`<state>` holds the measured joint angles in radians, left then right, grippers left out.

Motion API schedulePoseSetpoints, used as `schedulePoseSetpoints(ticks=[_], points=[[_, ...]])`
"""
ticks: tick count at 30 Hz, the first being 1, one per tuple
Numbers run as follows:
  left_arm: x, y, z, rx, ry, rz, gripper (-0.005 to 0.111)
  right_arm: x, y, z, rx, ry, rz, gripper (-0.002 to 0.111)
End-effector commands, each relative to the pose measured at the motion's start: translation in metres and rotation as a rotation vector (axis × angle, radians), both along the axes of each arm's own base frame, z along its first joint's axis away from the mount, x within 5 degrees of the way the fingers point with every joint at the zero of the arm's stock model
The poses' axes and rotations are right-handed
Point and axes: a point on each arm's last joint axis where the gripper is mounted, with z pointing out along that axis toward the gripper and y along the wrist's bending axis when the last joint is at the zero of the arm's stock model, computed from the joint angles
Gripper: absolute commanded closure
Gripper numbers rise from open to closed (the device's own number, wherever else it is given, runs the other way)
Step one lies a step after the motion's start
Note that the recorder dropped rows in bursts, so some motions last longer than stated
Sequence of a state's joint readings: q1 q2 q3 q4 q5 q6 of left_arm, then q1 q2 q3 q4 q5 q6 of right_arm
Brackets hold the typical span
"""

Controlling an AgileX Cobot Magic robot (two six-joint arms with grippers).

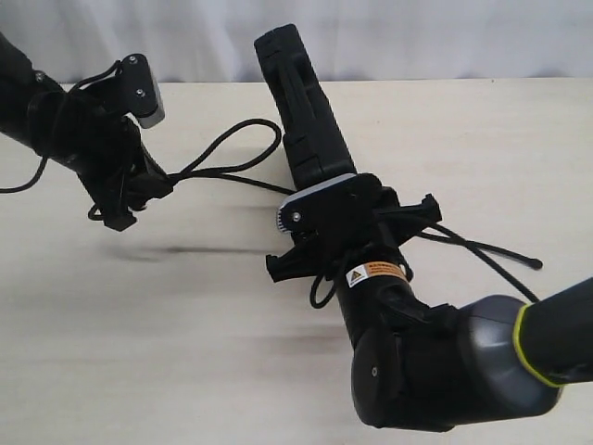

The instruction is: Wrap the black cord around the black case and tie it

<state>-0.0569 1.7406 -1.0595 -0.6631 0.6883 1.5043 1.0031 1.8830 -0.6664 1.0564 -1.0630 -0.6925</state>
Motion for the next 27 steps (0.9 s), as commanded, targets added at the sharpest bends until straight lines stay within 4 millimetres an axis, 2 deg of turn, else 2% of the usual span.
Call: schedulePoseSetpoints(ticks=[1, 11, 16, 20, 23, 25, 27], points=[[0.003, -0.003, 0.008, -0.056, -0.067, -0.007, 0.107, -0.002, 0.005, 0.0, 0.036, 0.047, 0.047, 0.103], [0.005, -0.008, 0.011, -0.097, -0.107, -0.032, 0.107, -0.003, 0.009, -0.003, -0.011, 0.07, 0.113, 0.103], [0.004, -0.024, 0.012, -0.095, -0.123, -0.059, 0.107, -0.005, 0.013, -0.006, -0.062, 0.094, 0.179, 0.103], [0.007, -0.038, 0.015, -0.136, -0.165, -0.007, 0.107, -0.006, 0.014, -0.007, -0.08, 0.107, 0.191, 0.103], [0.01, -0.042, 0.017, -0.152, -0.192, 0.038, 0.107, -0.007, 0.014, -0.009, -0.129, 0.121, 0.217, 0.102], [0.011, -0.042, 0.018, -0.175, -0.19, 0.059, 0.107, -0.008, 0.015, -0.011, -0.16, 0.135, 0.237, 0.096], [0.012, -0.043, 0.019, -0.192, -0.191, 0.078, 0.107, -0.008, 0.015, -0.011, -0.161, 0.137, 0.24, 0.083]])
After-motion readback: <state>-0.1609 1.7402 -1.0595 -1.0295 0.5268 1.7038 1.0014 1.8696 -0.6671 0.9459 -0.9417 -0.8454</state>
